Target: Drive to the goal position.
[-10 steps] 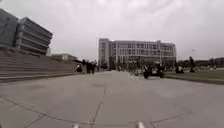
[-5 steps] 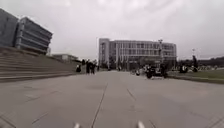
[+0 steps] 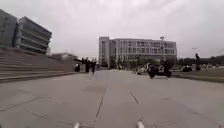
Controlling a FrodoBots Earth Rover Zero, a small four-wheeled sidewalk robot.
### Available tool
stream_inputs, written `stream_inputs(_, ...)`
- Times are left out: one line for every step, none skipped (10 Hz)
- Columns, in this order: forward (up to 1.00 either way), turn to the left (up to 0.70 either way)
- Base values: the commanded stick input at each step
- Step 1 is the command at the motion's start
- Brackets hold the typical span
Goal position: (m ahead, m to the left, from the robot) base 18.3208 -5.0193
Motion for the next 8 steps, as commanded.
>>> stream_inputs(0.85, 0.0)
stream_inputs(0.85, 0.0)
stream_inputs(0.85, 0.0)
stream_inputs(0.85, 0.0)
stream_inputs(0.85, 0.0)
stream_inputs(0.85, 0.0)
stream_inputs(0.85, 0.0)
stream_inputs(0.85, 0.0)
